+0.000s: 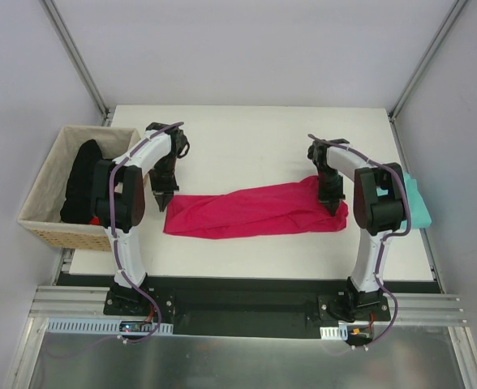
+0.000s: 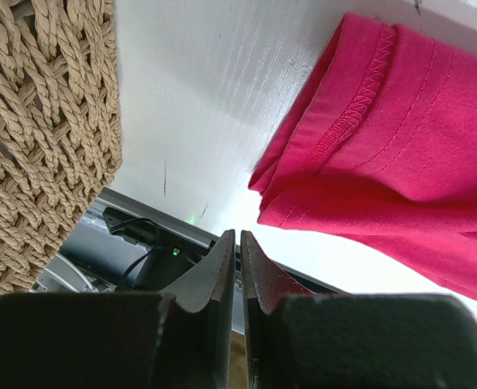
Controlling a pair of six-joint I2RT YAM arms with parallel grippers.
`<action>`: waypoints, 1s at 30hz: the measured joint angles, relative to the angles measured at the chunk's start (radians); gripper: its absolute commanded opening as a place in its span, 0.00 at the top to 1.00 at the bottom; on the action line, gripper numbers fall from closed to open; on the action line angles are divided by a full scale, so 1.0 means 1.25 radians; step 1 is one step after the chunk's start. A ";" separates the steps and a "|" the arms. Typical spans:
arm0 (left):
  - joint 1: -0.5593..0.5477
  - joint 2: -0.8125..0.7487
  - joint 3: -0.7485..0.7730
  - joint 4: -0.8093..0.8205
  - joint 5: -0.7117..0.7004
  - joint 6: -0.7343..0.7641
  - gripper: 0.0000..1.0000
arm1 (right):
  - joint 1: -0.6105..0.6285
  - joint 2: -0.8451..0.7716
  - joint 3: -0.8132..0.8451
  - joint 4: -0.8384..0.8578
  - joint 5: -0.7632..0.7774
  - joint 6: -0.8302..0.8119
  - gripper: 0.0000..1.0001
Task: Fold and stack the t-shirts
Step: Fold the other side of the tshirt into a rectangle
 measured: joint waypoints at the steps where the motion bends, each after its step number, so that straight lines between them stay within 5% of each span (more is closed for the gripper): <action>1: 0.000 0.000 0.000 0.000 0.000 0.000 0.94 | 0.001 -0.004 -0.012 0.003 -0.001 0.001 0.99; 13: 0.000 0.000 0.000 0.000 0.000 0.000 0.94 | 0.002 -0.051 -0.031 -0.007 0.017 0.025 0.76; 21: 0.000 0.000 0.010 -0.001 0.001 0.000 0.94 | 0.016 -0.149 0.100 -0.036 0.031 0.036 0.77; 30: 0.000 0.000 0.035 0.000 0.000 0.000 0.94 | 0.021 -0.110 0.112 -0.023 0.001 0.035 0.83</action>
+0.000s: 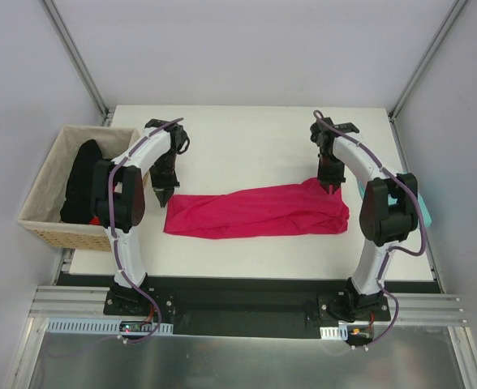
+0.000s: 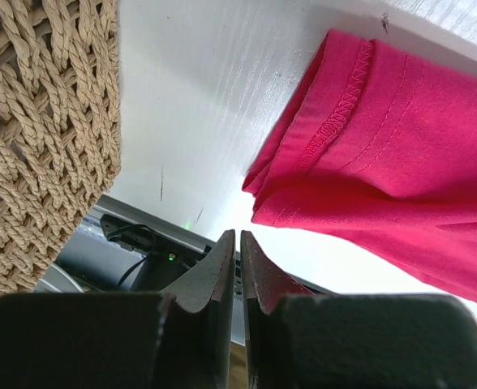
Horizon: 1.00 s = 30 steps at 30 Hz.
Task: Fold and stack the t-shirts
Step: Fold the other side of the tshirt into a rectangle
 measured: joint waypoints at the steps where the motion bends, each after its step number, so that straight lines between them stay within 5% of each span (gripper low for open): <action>1: 0.000 0.000 0.000 0.000 0.000 0.000 0.94 | 0.000 0.006 -0.009 0.004 -0.006 0.000 0.83; 10: 0.000 0.000 0.034 -0.003 -0.001 0.000 0.95 | 0.002 0.076 -0.025 0.012 -0.037 -0.009 0.82; 20: 0.000 -0.056 0.193 0.004 0.001 -0.001 0.94 | 0.012 -0.002 0.010 0.027 -0.054 -0.024 0.79; 30: 0.000 -0.048 0.173 0.006 0.020 0.005 0.94 | 0.035 -0.040 -0.062 0.061 -0.084 -0.029 0.80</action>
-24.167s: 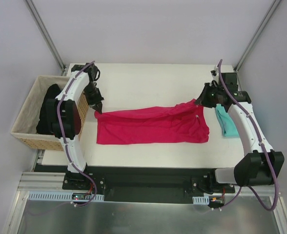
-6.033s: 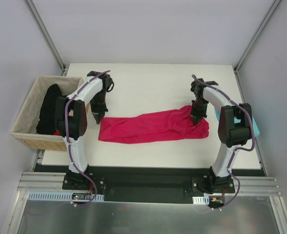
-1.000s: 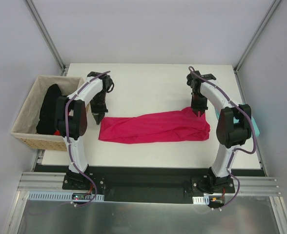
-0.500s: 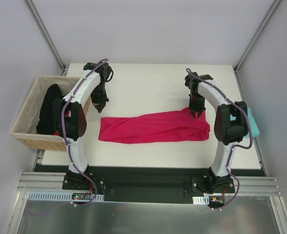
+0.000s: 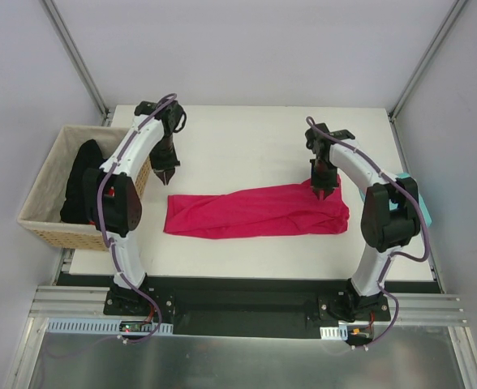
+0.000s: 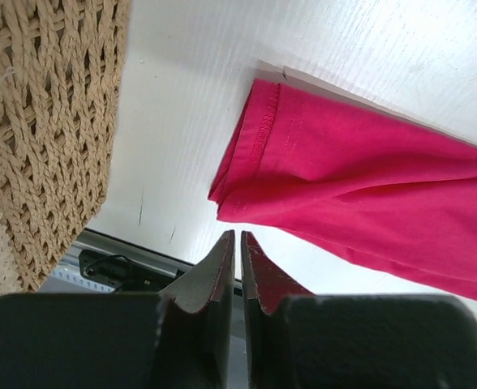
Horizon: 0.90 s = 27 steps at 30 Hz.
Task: Fold and stack the t-shirts
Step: Fold the other side of the tshirt into a rectangle
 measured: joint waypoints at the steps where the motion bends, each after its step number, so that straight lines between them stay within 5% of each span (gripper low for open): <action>1: 0.000 0.002 -0.004 0.002 0.000 0.002 0.95 | 0.000 0.000 -0.012 0.002 -0.002 0.000 0.80; 27: -0.011 0.189 -0.074 0.075 0.027 0.062 0.92 | 0.000 0.015 0.066 -0.020 -0.037 0.010 0.80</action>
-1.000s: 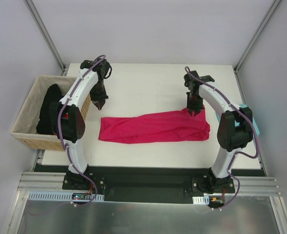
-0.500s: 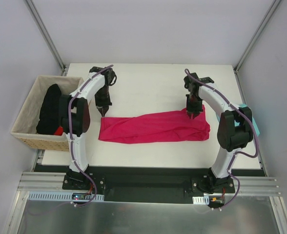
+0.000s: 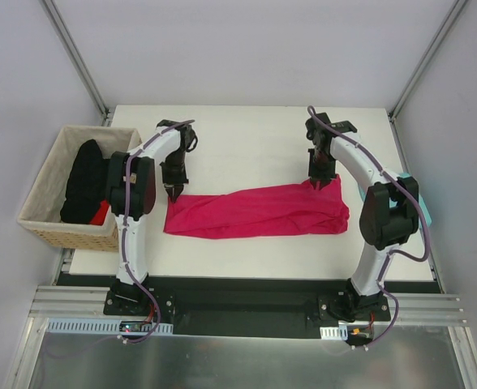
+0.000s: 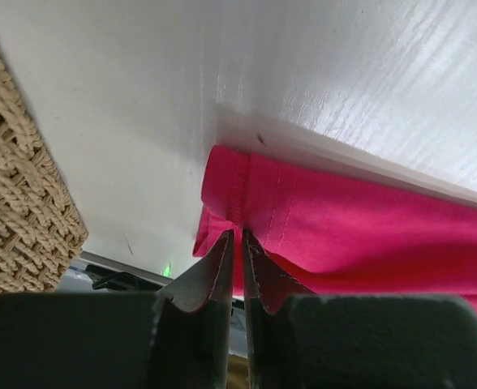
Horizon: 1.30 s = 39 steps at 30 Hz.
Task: Fold and stack the t-shirts
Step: Fold the other side of the tshirt into a rectangle
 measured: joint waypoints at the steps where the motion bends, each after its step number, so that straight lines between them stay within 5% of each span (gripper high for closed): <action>1: 0.000 0.006 -0.002 0.002 0.001 0.000 0.92 | 0.000 0.003 0.007 -0.002 0.000 -0.001 0.80; 39: 0.000 0.031 0.027 -0.021 0.016 0.009 0.92 | 0.000 0.067 0.081 -0.037 -0.027 -0.016 0.80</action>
